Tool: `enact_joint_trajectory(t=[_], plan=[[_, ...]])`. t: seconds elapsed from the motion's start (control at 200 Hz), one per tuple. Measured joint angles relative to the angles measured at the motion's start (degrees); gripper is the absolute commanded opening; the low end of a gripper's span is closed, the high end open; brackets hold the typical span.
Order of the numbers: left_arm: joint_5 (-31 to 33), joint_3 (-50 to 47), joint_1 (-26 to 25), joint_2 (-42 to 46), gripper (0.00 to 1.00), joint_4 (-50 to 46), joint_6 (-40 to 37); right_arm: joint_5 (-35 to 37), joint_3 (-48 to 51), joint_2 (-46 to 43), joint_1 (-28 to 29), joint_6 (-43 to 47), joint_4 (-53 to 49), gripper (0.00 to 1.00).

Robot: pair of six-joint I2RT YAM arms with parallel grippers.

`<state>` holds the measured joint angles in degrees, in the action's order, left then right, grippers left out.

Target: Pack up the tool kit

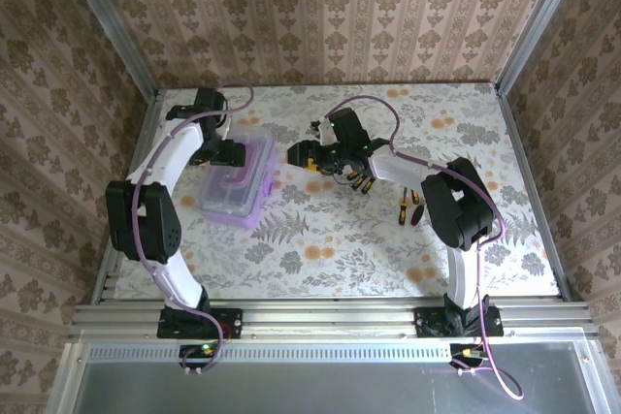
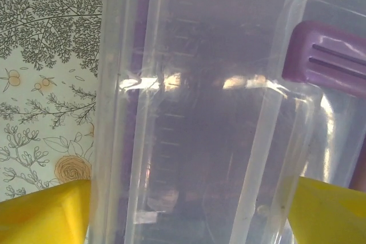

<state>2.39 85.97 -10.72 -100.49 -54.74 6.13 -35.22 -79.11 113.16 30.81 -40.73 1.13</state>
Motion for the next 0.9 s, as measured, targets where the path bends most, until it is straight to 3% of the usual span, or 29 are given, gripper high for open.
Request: enact_joint_trajectory(t=[0.23,0.335,0.485,0.555,0.69,0.775,0.9], plan=[[-2.5,0.1,1.5,0.5,0.51,0.0,-2.1,0.0,0.0,0.0,0.0,0.0,0.0,0.78],[-2.5,0.1,2.2,1.9,0.48,1.1,-2.3,-0.4,0.0,0.0,0.0,-0.2,0.1,0.78],[-7.9,-0.8,2.7,2.3,0.48,1.8,-1.4,-1.4,0.0,0.0,0.1,-1.4,1.2,0.78],[-8.9,-0.9,2.9,2.4,0.5,2.0,-0.8,-1.7,0.0,0.0,0.2,-1.8,2.1,0.78],[-10.0,-0.9,2.6,2.8,0.79,2.3,0.9,-2.2,0.0,0.0,1.0,-2.7,2.6,0.78],[-8.0,-0.9,1.6,3.5,0.84,1.7,1.2,-2.6,0.0,0.0,1.4,-3.0,2.6,0.78],[-2.3,0.1,1.4,3.6,0.83,-1.6,1.2,-2.8,0.0,0.0,1.5,-3.0,2.8,0.78]])
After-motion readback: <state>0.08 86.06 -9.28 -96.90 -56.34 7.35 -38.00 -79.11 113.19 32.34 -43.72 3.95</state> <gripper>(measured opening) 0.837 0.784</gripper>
